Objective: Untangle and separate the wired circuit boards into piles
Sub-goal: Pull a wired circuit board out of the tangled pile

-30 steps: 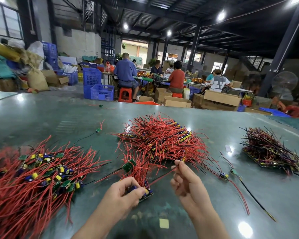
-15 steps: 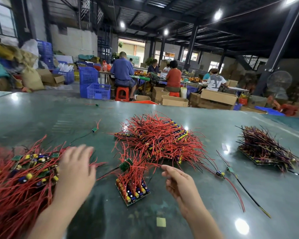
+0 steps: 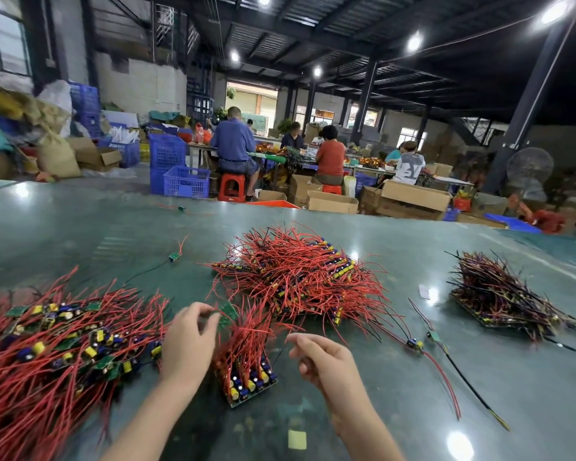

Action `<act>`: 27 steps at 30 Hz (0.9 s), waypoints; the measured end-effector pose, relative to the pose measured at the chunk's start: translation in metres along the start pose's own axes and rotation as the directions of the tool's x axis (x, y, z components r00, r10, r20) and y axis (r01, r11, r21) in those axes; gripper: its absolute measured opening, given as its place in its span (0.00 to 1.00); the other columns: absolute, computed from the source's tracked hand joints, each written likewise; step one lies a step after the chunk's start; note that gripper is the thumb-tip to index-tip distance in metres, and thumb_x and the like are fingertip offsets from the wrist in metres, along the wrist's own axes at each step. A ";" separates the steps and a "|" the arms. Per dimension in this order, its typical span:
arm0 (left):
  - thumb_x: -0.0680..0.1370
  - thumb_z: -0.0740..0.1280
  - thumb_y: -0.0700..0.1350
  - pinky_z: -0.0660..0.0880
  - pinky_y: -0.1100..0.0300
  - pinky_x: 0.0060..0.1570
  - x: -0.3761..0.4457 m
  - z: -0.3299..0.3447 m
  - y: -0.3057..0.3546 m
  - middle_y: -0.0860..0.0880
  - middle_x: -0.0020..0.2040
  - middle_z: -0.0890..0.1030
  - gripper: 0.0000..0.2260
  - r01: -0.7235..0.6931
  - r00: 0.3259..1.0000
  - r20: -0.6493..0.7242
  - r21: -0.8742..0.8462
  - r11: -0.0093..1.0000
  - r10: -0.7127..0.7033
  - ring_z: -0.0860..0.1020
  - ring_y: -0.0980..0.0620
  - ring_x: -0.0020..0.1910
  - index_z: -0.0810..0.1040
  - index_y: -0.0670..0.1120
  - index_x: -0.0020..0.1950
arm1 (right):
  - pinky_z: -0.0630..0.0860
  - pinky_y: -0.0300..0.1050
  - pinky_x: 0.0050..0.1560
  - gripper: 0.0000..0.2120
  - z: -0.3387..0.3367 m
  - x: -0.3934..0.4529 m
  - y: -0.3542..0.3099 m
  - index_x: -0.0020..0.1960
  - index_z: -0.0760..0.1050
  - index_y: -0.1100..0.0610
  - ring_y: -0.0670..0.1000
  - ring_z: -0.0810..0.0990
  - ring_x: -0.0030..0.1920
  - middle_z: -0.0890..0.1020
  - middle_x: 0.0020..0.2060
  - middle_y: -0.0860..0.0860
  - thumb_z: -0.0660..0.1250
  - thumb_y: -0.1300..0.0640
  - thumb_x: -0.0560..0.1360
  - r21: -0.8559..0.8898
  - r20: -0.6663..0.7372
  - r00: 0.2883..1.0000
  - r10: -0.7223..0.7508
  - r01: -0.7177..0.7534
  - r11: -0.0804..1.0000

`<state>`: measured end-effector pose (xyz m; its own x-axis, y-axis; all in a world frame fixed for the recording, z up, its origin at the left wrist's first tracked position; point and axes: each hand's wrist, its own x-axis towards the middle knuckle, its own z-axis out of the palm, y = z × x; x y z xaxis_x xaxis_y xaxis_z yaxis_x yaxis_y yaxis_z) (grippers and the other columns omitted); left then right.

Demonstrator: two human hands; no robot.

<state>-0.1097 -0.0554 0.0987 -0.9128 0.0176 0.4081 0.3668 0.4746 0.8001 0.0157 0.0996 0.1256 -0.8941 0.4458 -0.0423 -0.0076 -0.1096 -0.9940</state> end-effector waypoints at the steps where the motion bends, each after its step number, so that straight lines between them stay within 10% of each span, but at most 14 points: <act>1: 0.76 0.67 0.40 0.68 0.58 0.44 0.000 -0.003 0.001 0.44 0.44 0.80 0.03 0.001 0.995 -0.104 -0.033 0.999 -0.004 0.77 0.46 0.42 0.78 0.40 0.48 | 0.69 0.34 0.33 0.11 0.000 0.000 0.000 0.42 0.84 0.57 0.44 0.71 0.27 0.81 0.32 0.50 0.64 0.60 0.77 -0.008 -0.005 1.000 -0.011 0.011 1.000; 6: 0.75 0.68 0.38 0.72 0.64 0.44 -0.007 -0.021 0.019 0.44 0.45 0.79 0.05 -0.213 0.916 -0.394 -0.313 0.926 0.077 0.77 0.46 0.43 0.76 0.46 0.48 | 0.73 0.34 0.34 0.12 0.006 -0.005 -0.001 0.41 0.84 0.58 0.44 0.73 0.28 0.81 0.31 0.51 0.63 0.63 0.77 -0.001 0.045 0.997 -0.070 0.070 0.998; 11: 0.74 0.69 0.44 0.68 0.72 0.54 -0.039 -0.024 0.036 0.54 0.48 0.77 0.05 -0.623 0.770 -0.246 -0.088 0.777 0.589 0.75 0.61 0.48 0.82 0.43 0.45 | 0.78 0.40 0.39 0.11 0.019 -0.012 -0.003 0.53 0.80 0.58 0.47 0.77 0.32 0.83 0.40 0.55 0.61 0.66 0.77 0.051 0.148 0.977 -0.153 0.147 0.988; 17: 0.82 0.56 0.44 0.75 0.55 0.46 -0.066 -0.017 0.030 0.48 0.47 0.81 0.21 -0.841 0.529 -0.109 0.061 0.537 0.841 0.76 0.51 0.48 0.84 0.37 0.39 | 0.79 0.40 0.40 0.10 0.030 -0.013 0.004 0.55 0.77 0.64 0.46 0.81 0.34 0.84 0.38 0.54 0.59 0.66 0.78 0.170 0.155 0.987 -0.051 0.024 0.985; 27: 0.72 0.66 0.39 0.73 0.61 0.54 -0.069 -0.009 0.023 0.50 0.49 0.79 0.06 -0.729 0.682 -0.119 -0.200 0.655 0.722 0.79 0.52 0.51 0.83 0.41 0.39 | 0.79 0.37 0.36 0.11 0.029 -0.010 0.014 0.52 0.78 0.63 0.48 0.82 0.36 0.85 0.41 0.58 0.65 0.70 0.71 0.399 0.038 0.998 -0.056 0.036 0.916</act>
<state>-0.0372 -0.0536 0.0926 -0.3362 0.2500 0.9080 0.9412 0.1224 0.3148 0.0115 0.0683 0.1149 -0.9088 0.4169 0.0174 -0.2180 -0.4386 -0.8718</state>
